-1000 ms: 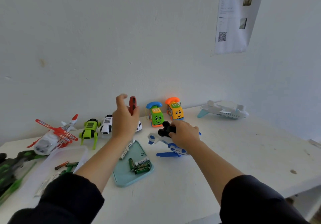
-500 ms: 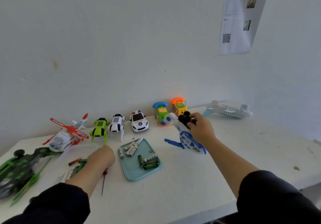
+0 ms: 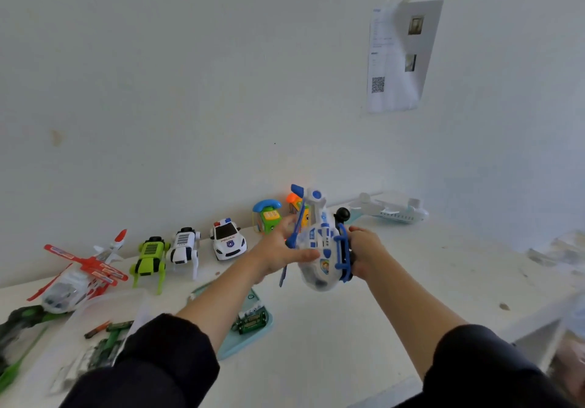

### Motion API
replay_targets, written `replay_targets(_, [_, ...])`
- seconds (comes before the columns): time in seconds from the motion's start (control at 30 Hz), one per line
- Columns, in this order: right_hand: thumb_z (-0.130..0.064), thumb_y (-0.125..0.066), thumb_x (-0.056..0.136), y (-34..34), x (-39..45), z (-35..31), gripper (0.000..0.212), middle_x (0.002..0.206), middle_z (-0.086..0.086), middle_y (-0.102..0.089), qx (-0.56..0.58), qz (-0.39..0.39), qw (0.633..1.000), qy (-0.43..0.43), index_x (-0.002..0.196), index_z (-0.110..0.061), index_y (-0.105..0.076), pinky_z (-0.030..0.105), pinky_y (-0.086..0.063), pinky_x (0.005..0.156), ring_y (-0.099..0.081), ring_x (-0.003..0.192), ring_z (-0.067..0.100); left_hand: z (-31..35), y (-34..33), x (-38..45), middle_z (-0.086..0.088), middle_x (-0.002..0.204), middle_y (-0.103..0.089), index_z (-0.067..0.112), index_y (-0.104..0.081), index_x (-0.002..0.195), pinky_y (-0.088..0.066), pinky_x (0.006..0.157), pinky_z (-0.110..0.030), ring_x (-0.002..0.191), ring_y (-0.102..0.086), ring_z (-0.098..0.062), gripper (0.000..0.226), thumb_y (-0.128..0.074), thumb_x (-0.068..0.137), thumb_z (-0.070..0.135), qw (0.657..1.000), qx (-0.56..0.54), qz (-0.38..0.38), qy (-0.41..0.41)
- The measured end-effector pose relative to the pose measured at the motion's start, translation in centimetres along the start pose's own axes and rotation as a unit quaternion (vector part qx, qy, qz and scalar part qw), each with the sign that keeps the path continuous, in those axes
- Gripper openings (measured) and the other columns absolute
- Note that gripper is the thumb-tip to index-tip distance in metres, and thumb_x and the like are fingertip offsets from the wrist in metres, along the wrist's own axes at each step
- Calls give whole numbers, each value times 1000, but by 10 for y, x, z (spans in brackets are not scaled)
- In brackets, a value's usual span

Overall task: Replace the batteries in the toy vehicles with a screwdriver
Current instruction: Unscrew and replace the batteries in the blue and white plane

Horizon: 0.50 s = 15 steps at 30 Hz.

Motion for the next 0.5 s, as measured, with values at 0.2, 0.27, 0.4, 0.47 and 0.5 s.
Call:
replay_targets(0.2, [-9,-57,83,31,34,-7,34,105,19,-64,-74,-17,997,-20,117,-13,-54,53,-54,75,-66,86,35,6,-28,54,1,99,-71,29,-58,111,-54,61,-30,86,-68,-18,49,-82,71,17,999,-9,32,-1])
replay_targets(0.27, [-12,-55,91,50,47,-27,17,94,11,-64,-204,-4,978,33,107,-14,-54,34,-48,69,-60,77,25,8,-28,73,-1,101,-68,24,-55,111,-49,55,-27,82,-65,-16,54,-85,67,23,997,21,71,26])
replay_targets(0.4, [-15,-59,87,109,89,-91,36,106,11,-59,-471,136,847,208,121,-9,-49,34,-49,78,-57,94,26,18,-22,115,-1,100,-63,20,-52,110,-52,56,-32,87,-63,-20,58,-86,64,28,985,77,144,63])
replay_targets(0.47, [-20,-61,86,131,110,-107,53,125,7,-49,-627,163,733,207,133,-18,-36,40,-44,88,-48,114,28,24,-19,133,-4,104,-64,20,-53,110,-58,72,-44,93,-64,-25,63,-86,58,33,978,93,163,86])
replay_targets(0.5, [-24,-62,85,140,120,-113,64,133,6,-42,-690,163,679,191,138,-24,-27,42,-41,91,-42,120,27,25,-20,142,-4,104,-64,21,-53,109,-57,76,-47,92,-65,-25,68,-86,52,38,975,104,169,100])
Point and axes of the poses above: each hand's wrist, its own x-axis towards the middle knuckle, its own y-axis out of the back of the hand, z = x × y, the point moved 7 cm from there along x, towards the middle knuckle
